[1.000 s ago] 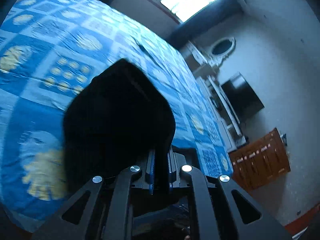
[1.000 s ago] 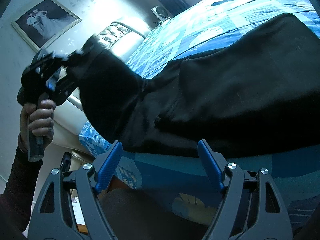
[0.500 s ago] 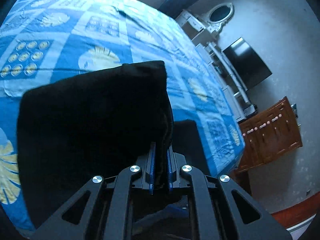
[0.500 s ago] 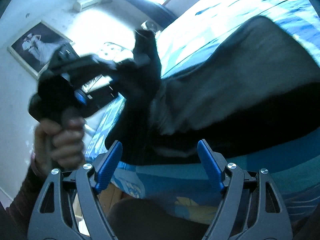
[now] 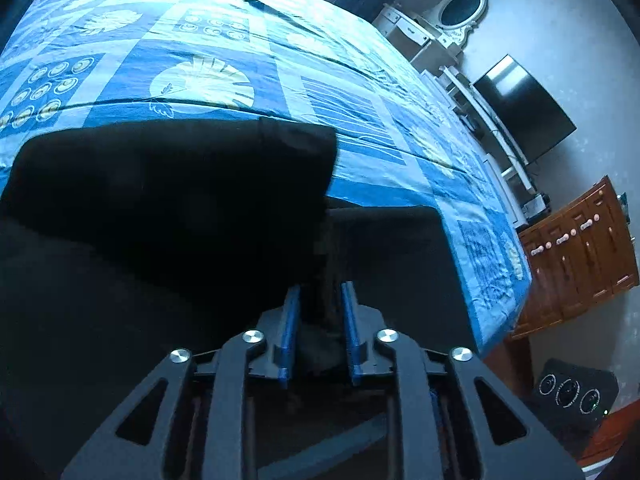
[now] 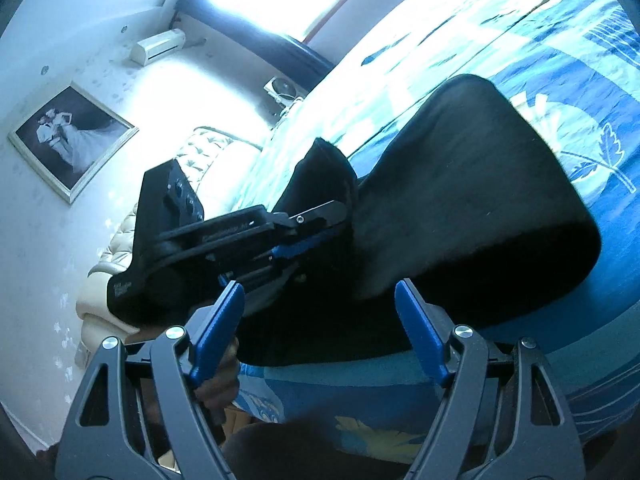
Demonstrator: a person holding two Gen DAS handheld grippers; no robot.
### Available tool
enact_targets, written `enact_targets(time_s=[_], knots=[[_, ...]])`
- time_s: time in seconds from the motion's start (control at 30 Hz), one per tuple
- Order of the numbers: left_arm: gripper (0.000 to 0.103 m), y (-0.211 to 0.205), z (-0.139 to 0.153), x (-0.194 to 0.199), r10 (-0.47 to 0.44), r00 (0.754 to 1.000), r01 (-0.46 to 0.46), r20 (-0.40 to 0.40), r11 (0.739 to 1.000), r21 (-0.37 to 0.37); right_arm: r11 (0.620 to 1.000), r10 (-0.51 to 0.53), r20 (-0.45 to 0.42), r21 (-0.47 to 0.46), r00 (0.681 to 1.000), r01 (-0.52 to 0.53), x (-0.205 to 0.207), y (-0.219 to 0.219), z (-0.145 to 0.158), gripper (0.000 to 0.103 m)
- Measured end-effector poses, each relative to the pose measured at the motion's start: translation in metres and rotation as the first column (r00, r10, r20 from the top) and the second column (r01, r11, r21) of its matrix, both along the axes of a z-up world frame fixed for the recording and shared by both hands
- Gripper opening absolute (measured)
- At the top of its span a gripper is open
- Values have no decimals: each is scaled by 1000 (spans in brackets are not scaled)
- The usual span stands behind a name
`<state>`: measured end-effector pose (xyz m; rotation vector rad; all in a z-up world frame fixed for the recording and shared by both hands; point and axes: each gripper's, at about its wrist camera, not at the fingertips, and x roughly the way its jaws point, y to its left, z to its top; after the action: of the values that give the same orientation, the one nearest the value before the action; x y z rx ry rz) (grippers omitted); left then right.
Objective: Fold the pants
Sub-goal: 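Lift the held edge with the left gripper and fold it over the pants, then grasp the leg end of the folded pants with the right gripper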
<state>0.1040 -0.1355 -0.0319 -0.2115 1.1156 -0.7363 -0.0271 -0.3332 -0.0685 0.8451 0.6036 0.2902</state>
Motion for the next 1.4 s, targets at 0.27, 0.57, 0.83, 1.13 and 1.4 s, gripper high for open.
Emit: enact_targets(time_s=[0.27, 0.57, 0.83, 1.13, 1.4], knots=[[76, 11, 39, -36, 14, 991, -10, 135, 1000, -29, 1000, -3, 3, -6, 1000, 3, 0, -12, 9, 78], [86, 107, 58, -43, 186, 921, -228, 343, 970, 88, 998, 63, -52, -25, 997, -64, 34, -12, 17, 83], [86, 217, 2, -12, 525, 844, -522, 113, 851, -52, 992, 116, -174, -29, 978, -123, 94, -6, 16, 83], [86, 228, -25, -1, 556, 831, -556, -8, 829, -63, 992, 111, -131, 79, 985, -102, 63, -22, 53, 83], [86, 222, -27, -2, 536, 844, -535, -18, 842, -72, 1000, 18, -282, 12, 959, -15, 44, -63, 3, 84]])
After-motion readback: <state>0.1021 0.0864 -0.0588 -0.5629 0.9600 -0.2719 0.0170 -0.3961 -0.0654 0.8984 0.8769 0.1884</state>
